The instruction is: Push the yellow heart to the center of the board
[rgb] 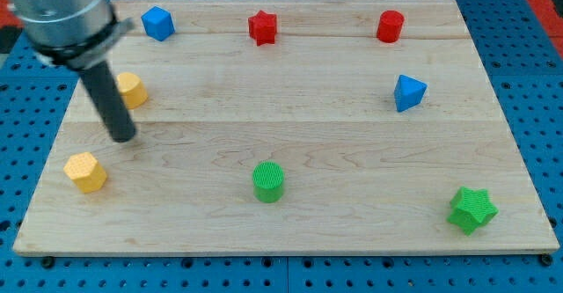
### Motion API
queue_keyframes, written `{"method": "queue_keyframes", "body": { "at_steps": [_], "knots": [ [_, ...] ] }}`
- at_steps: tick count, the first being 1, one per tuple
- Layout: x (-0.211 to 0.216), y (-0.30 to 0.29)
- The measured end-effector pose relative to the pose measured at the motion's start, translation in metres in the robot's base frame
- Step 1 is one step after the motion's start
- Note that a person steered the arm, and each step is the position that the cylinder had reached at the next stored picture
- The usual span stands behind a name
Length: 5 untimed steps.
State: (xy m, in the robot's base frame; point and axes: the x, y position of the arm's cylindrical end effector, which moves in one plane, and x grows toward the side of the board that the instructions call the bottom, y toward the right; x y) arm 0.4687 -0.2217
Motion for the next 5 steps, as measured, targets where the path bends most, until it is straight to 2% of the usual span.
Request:
{"method": "queue_keyframes", "body": {
  "at_steps": [2,3,4,5],
  "knots": [
    [0.0,-0.083],
    [-0.027,-0.068],
    [-0.062,-0.005],
    [-0.064,0.088]
  ]
}}
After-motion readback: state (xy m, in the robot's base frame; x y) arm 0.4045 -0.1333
